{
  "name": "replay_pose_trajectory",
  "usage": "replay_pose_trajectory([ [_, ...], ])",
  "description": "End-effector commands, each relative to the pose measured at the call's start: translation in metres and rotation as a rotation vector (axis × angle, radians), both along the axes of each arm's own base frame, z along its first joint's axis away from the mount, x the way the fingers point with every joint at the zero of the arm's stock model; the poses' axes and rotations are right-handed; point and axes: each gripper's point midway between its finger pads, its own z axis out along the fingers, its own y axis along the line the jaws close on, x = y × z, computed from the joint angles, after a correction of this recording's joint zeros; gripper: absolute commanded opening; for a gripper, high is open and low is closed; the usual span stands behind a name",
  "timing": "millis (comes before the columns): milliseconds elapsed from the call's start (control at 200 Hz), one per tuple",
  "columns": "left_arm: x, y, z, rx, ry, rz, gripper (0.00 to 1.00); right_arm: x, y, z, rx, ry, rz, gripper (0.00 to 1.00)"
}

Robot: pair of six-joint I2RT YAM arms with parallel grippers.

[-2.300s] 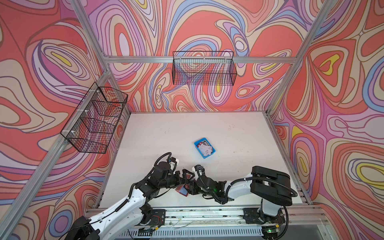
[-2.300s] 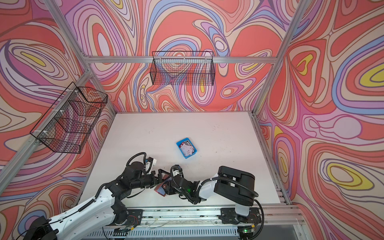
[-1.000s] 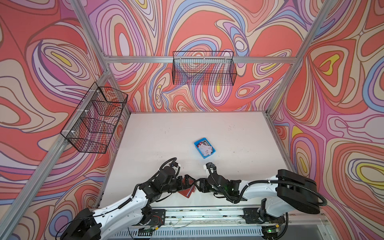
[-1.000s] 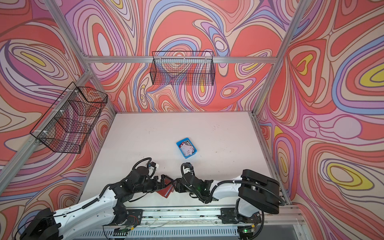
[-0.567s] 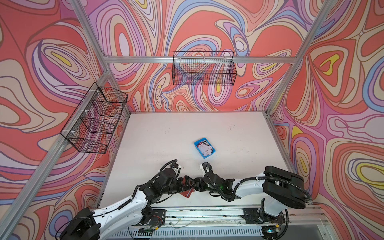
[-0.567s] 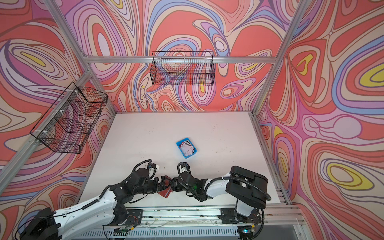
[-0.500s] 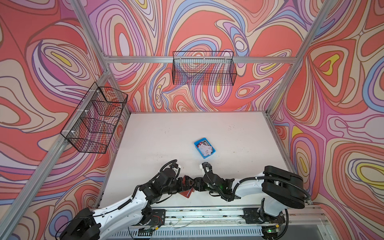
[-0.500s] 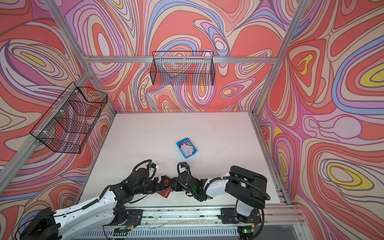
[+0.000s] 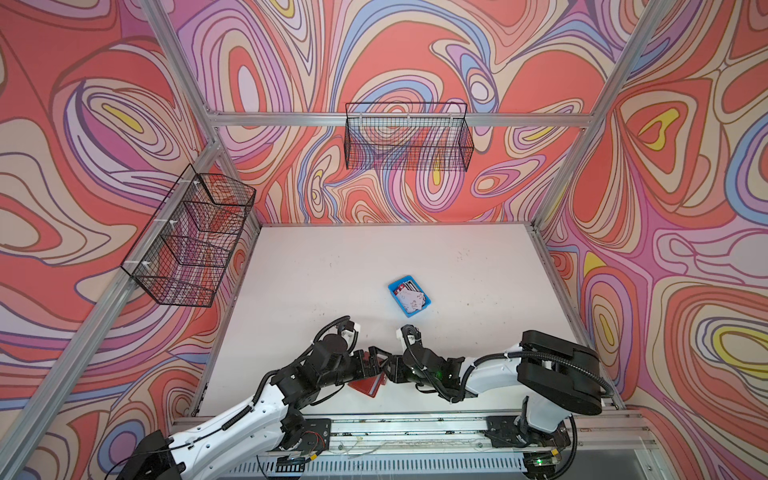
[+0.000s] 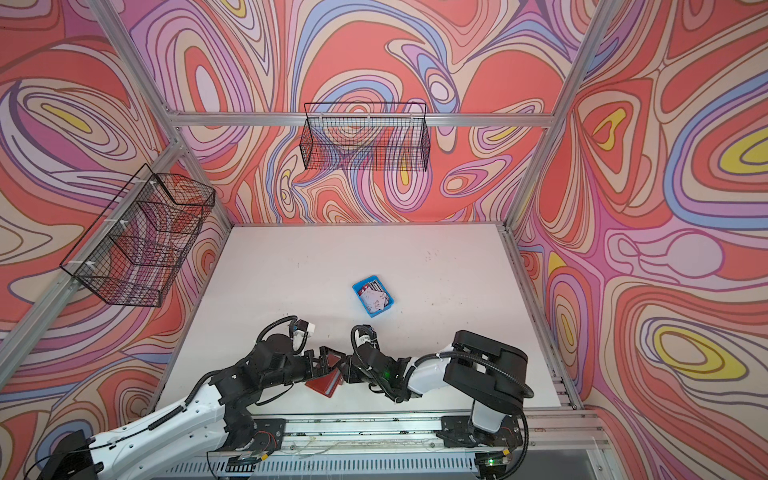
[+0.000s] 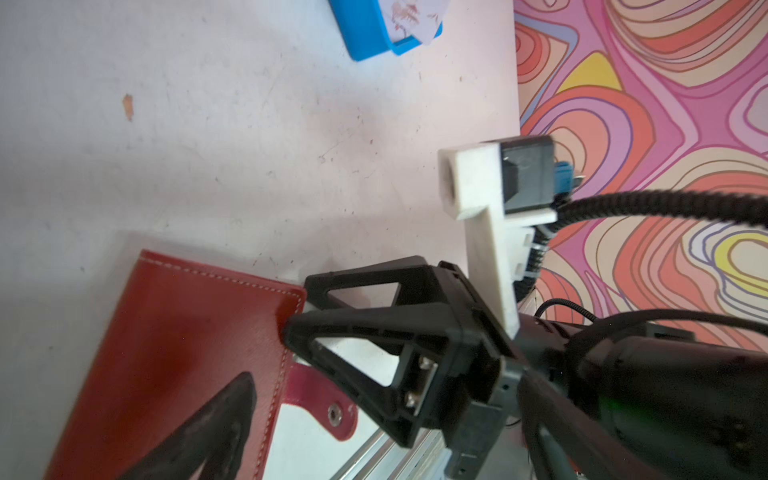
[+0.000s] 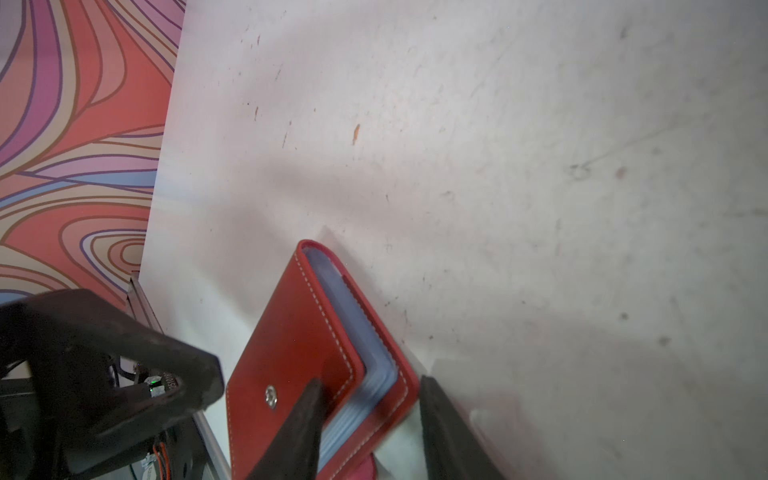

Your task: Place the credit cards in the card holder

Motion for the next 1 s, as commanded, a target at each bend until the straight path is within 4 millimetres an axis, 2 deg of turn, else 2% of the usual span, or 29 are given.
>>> replay_pose_trajectory([
  [0, 0.003, 0.001, 0.005, 0.026, -0.008, 0.006, 1.00, -0.009, -0.012, -0.028, -0.109, 0.043, 0.010, 0.42],
  [115, 0.007, 0.010, 0.010, 0.117, -0.021, 0.018, 1.00, -0.007, -0.017, -0.030, -0.134, 0.032, -0.004, 0.34],
  [205, 0.014, 0.038, 0.010, 0.250, -0.047, 0.109, 0.99, -0.007, -0.021, -0.030, -0.140, 0.026, -0.008, 0.25],
  [280, 0.020, 0.065, 0.007, 0.343, -0.041, 0.211, 0.94, -0.008, -0.021, -0.031, -0.143, 0.027, -0.004, 0.17],
  [371, 0.018, 0.078, -0.001, 0.388, 0.001, 0.227, 0.88, -0.009, -0.020, -0.032, -0.137, 0.032, 0.003, 0.15],
  [691, -0.001, 0.096, -0.060, 0.488, 0.127, 0.209, 0.55, -0.008, -0.011, -0.030, -0.119, 0.032, 0.015, 0.15],
  [836, -0.004, 0.101, -0.064, 0.501, 0.134, 0.217, 0.52, -0.007, -0.008, -0.028, -0.109, 0.032, 0.019, 0.14],
  [996, -0.007, 0.084, -0.070, 0.416, 0.131, 0.161, 0.48, -0.008, -0.004, -0.025, -0.086, 0.036, 0.026, 0.14],
])
